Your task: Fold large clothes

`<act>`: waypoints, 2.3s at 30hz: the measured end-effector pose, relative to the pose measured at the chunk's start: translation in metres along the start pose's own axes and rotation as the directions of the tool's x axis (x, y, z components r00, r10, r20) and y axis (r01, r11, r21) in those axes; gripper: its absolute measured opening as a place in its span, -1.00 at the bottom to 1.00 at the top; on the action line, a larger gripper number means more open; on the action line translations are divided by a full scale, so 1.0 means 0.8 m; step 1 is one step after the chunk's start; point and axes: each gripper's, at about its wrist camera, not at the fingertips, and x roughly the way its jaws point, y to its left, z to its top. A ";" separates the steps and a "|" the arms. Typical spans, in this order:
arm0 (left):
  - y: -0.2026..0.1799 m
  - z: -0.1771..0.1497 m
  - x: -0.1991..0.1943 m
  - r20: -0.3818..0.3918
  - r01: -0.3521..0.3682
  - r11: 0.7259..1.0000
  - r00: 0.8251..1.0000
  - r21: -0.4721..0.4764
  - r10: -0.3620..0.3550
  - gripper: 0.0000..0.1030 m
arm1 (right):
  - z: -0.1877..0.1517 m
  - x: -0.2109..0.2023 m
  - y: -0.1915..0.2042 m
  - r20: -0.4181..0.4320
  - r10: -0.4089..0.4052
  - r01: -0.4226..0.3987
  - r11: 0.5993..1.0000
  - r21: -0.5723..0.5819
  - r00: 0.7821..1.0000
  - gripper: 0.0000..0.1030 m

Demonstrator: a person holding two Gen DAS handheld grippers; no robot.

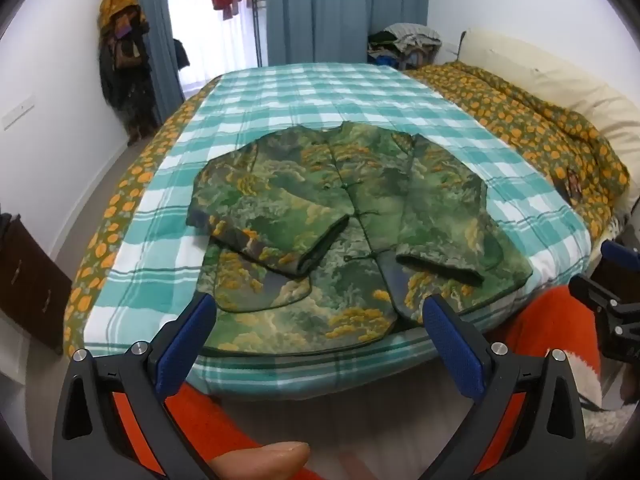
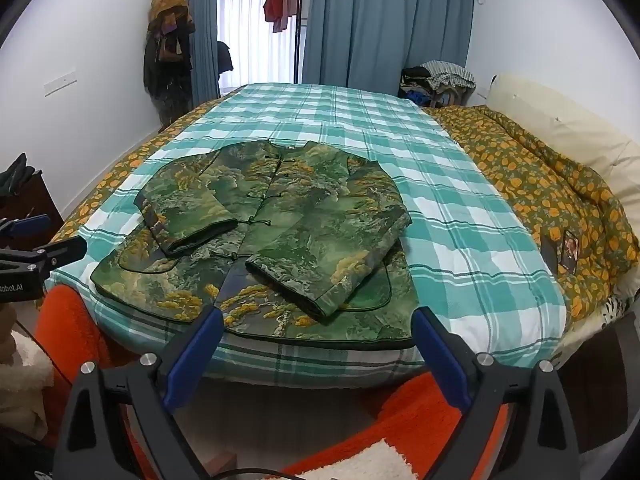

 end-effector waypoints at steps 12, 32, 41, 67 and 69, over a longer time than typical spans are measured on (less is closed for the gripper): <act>-0.001 0.003 -0.006 0.007 -0.007 1.000 1.000 0.012 0.007 0.99 | 0.000 0.002 0.005 0.001 0.006 -0.006 1.000 0.004 1.000 0.87; -0.010 -0.008 -0.002 0.010 0.000 1.000 1.000 0.025 0.000 0.99 | -0.006 0.004 0.005 0.001 0.029 -0.029 1.000 0.004 1.000 0.87; -0.012 -0.006 0.001 0.016 -0.001 1.000 1.000 0.030 0.000 0.99 | -0.007 0.005 0.006 0.000 0.029 -0.029 1.000 0.004 1.000 0.87; -0.013 -0.007 0.001 0.013 -0.001 1.000 1.000 0.030 0.001 0.99 | -0.003 0.004 0.012 0.008 0.031 -0.031 0.999 -0.005 0.999 0.87; -0.012 -0.006 0.002 0.013 -0.001 1.000 1.000 0.030 0.001 0.99 | -0.003 0.004 0.013 0.008 0.031 -0.031 0.999 -0.006 0.999 0.87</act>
